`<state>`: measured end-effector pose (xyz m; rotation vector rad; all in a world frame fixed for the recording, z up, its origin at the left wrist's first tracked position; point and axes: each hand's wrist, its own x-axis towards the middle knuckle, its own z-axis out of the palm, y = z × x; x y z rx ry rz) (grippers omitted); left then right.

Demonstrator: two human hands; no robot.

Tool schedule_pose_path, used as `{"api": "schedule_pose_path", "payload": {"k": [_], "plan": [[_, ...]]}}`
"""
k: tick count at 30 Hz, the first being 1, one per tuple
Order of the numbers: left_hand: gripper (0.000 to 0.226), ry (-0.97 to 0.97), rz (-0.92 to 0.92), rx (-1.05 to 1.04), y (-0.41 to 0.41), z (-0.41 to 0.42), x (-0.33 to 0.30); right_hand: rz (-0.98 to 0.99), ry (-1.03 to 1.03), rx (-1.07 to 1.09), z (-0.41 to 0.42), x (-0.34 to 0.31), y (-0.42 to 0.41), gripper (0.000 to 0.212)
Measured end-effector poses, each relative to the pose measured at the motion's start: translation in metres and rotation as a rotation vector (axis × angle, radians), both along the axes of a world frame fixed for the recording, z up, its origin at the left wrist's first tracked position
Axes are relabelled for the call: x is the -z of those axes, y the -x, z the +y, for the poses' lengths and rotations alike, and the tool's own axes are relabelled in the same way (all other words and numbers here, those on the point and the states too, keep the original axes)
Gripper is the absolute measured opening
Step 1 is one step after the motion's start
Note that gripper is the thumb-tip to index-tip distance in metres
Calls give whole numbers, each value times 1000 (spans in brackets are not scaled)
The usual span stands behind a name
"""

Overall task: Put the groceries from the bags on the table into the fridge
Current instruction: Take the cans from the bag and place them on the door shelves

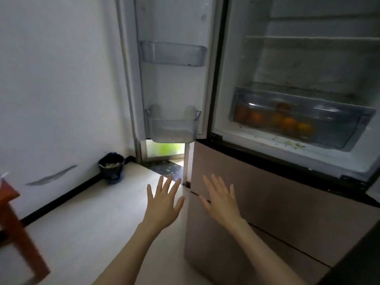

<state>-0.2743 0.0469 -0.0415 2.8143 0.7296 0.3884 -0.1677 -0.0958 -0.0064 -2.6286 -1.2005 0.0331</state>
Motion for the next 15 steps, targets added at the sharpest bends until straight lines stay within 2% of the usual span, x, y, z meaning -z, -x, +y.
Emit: {"api": "schedule_pose_path", "payload": {"k": [5, 9, 15], "plan": [[83, -7, 13, -215, 117, 65, 5, -14, -37, -179, 86, 13, 92, 61], [57, 38, 47, -356, 226, 111, 13, 33, -47, -288, 154, 25, 182, 61], [59, 82, 78, -581, 373, 180, 18, 117, -54, -489, 249, 37, 311, 62]]}}
